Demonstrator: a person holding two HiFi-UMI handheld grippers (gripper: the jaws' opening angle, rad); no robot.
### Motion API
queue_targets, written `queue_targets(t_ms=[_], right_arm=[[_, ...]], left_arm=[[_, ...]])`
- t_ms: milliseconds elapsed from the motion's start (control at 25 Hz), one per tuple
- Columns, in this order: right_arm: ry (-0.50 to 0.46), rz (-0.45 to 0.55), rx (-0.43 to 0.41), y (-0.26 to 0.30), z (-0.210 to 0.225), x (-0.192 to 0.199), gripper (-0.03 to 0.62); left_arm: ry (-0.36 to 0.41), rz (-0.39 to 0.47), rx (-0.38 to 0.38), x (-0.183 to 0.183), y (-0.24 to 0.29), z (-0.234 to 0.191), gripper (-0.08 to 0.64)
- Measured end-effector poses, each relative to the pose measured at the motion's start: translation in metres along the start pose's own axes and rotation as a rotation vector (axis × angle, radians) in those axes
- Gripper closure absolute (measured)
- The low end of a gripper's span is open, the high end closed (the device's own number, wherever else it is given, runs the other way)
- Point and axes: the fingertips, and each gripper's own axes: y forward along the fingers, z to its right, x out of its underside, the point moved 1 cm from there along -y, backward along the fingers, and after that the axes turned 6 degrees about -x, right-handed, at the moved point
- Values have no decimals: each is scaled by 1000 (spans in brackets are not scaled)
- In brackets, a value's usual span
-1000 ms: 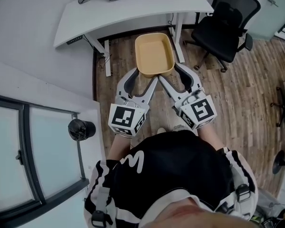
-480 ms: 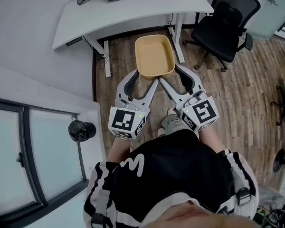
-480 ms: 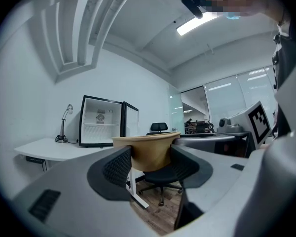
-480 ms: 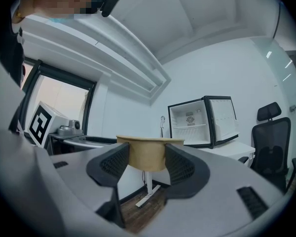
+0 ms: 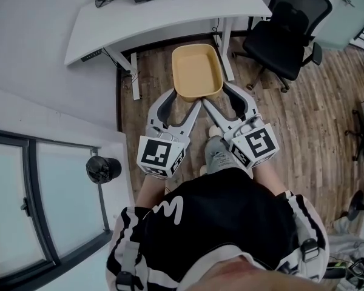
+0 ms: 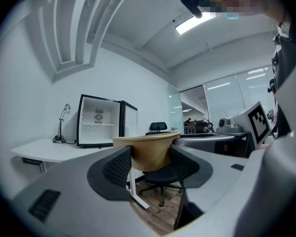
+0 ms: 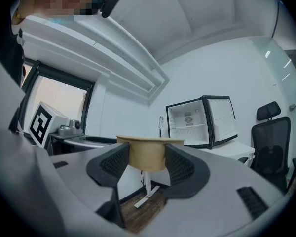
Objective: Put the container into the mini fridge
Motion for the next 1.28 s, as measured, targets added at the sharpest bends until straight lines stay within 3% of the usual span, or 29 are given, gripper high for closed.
queue_targets(t_ms=[1280], right_arm=[[27, 3, -23, 84, 103, 5, 357]], left_arm=[[-16, 2, -23, 3, 116, -62, 310]])
